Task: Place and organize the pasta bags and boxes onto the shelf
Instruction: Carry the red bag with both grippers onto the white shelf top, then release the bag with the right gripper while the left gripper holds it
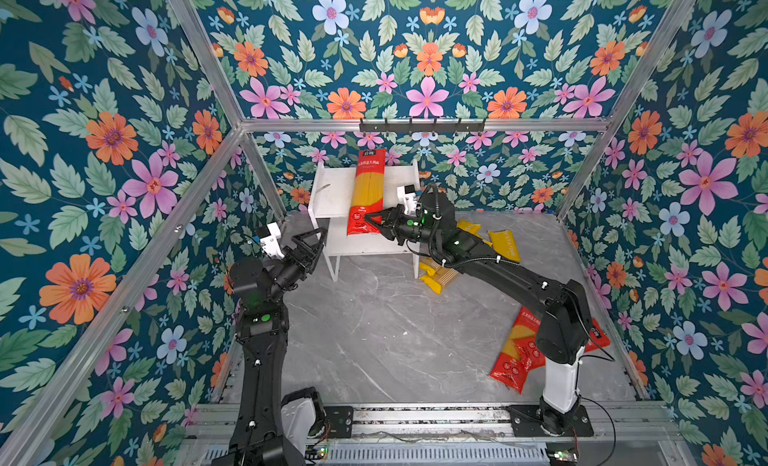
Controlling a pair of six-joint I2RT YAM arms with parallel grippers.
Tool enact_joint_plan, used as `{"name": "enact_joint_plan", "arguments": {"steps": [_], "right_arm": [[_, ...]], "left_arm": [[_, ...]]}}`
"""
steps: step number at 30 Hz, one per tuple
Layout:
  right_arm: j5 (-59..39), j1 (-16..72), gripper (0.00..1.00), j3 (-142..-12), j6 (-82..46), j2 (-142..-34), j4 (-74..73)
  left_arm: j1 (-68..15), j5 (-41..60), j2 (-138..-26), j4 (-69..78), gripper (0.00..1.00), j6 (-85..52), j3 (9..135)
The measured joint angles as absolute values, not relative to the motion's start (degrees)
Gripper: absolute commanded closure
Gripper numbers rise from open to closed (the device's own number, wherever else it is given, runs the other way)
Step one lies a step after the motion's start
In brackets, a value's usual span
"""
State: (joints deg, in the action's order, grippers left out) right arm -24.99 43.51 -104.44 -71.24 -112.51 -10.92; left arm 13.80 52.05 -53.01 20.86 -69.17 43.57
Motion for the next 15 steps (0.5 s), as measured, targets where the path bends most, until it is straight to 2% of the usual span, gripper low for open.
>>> {"name": "enact_joint_plan", "arguments": {"steps": [1,3,4,6,7,15], "right_arm": [[-24.9,44.0,0.98,-105.6,-71.8,-113.5,-10.8],[-23.8,45.0,0.89,-109.0,-72.8,-115.8,-10.0],[-23.6,45.4,0.83,-110.8,-73.1,-116.9,-9.3],[-23.5,46.2,0.65,-114.1,-73.4,-119.1,-8.0],[-23.7,46.5,0.61,-115.1,-73.1,-119.7,-7.4],[-25.6,47.0,0.46,-111.8,-72.8,-117.8,-7.5]], "left_arm": [[13.9,52.1,-53.0,21.0,0.1,-69.5,43.6],[14.2,52.1,-53.1,21.0,0.1,-70.3,43.5],[14.1,52.1,-53.2,21.0,0.09,-70.4,43.4],[14.1,51.9,-53.3,21.0,0.09,-70.6,43.1],[14.1,51.8,-53.3,21.1,0.09,-71.0,43.0],[13.2,50.0,-54.0,24.5,0.09,-73.5,41.1]]}}
